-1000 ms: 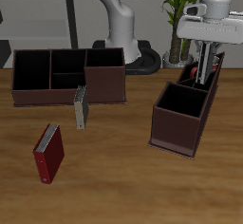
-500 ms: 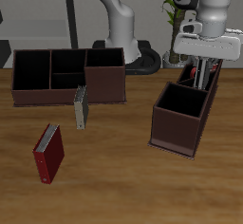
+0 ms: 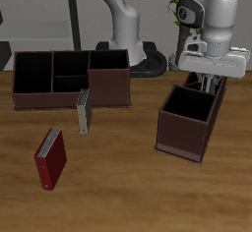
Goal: Place the red mug into the left desk caddy's left compartment and place the striped book into the left desk caddy's back compartment and place the red book into the back desk caddy's front compartment
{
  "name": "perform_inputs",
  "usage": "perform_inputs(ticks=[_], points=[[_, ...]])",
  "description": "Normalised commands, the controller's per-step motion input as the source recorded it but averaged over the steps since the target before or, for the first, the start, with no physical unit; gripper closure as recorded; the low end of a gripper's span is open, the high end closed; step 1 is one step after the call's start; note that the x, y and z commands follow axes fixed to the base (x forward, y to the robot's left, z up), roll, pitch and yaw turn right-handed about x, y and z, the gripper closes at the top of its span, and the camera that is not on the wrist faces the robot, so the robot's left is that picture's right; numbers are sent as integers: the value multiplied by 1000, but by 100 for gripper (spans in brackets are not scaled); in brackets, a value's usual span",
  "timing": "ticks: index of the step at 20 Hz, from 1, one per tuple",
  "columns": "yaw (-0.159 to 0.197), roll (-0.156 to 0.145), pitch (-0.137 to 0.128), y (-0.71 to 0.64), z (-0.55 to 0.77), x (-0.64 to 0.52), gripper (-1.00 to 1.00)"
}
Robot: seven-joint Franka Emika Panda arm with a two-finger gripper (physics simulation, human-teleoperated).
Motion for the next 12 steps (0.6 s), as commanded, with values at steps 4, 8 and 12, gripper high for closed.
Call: perform_inputs(ticks=[4, 8, 12], points=[[-87, 25, 73, -40, -192, 4, -100], [9, 3, 14, -87, 3, 17, -100], [18, 23, -20, -20, 29, -83, -100]])
